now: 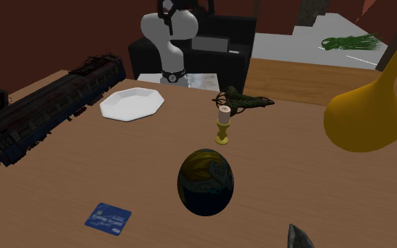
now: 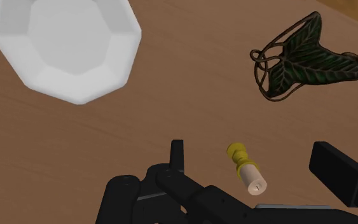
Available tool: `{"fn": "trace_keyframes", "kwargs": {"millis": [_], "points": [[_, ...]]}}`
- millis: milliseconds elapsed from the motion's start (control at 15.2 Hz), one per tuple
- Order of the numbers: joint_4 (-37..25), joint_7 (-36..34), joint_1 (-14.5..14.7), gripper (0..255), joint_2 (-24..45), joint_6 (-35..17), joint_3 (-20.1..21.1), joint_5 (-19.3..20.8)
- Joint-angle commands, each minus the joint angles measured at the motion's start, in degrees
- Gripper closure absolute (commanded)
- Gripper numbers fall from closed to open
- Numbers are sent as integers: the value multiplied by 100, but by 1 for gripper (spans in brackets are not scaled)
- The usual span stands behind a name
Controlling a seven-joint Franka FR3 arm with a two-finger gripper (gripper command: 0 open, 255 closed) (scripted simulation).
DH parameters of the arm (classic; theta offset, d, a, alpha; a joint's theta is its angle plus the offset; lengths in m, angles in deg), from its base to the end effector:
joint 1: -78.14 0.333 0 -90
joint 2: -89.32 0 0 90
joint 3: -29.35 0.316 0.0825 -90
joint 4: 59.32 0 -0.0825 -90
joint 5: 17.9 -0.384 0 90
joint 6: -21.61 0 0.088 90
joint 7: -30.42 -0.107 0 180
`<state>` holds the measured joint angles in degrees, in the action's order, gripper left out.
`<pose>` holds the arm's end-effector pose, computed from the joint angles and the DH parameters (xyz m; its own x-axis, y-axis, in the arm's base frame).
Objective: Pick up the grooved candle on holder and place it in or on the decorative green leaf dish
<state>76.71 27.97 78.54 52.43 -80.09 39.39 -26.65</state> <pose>0.3538 0.0890 0.5485 0.9963 0.0777 0.0360 0.0794 -0.9957 -0.0473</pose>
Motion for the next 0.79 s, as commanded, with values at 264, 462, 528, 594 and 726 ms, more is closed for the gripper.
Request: {"fn": "trace_keyframes", "kwargs": {"millis": [264, 462, 528, 594, 726], "points": [[-107, -593, -35, 0, 1082, -953, 547, 26], [-271, -935, -73, 0, 1701, -1376, 808, 145], [-342, -1058, -87, 0, 1917, -1508, 890, 205], [-420, -1187, -99, 0, 2138, -1633, 967, 275], [-600, -1457, -123, 0, 2593, -1865, 1112, 449]]}}
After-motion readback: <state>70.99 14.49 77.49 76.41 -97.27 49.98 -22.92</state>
